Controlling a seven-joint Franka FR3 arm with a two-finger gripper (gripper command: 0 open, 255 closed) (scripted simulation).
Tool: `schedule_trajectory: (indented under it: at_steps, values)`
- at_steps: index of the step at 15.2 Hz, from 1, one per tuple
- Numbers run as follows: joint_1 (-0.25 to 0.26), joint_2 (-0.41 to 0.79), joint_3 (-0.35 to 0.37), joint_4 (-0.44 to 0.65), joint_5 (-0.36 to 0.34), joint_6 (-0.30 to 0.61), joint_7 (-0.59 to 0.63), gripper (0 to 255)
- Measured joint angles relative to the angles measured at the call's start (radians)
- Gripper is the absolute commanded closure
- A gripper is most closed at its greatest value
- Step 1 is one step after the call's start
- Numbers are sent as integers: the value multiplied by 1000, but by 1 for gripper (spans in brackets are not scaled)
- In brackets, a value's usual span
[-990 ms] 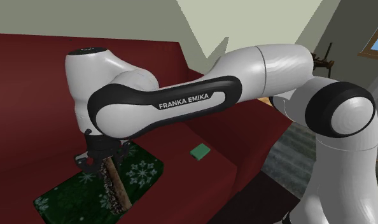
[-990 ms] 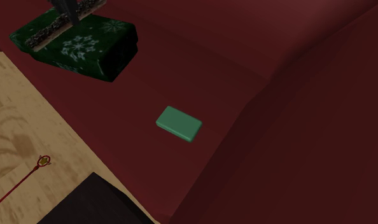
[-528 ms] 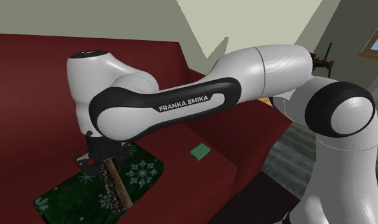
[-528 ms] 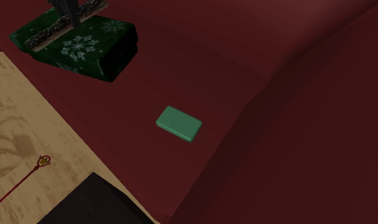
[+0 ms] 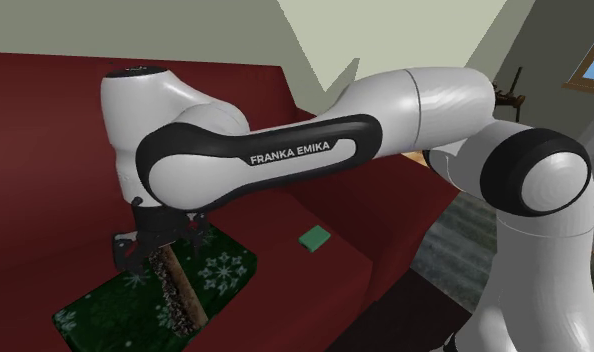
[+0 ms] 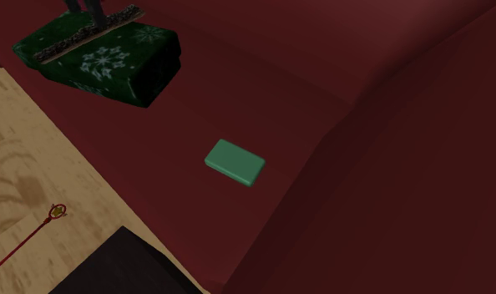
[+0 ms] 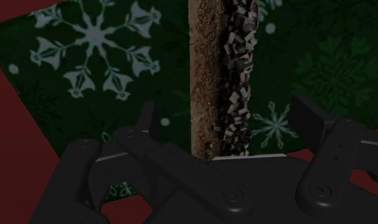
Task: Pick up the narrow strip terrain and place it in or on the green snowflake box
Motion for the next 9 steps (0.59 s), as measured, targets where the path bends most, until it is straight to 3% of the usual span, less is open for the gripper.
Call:
schedule_trajectory:
  at_steps: [3,9]
  values:
    - [7,-1,2,76,3,-75,-5,0]
    - [6,-7,3,79,5,-85,-6,0]
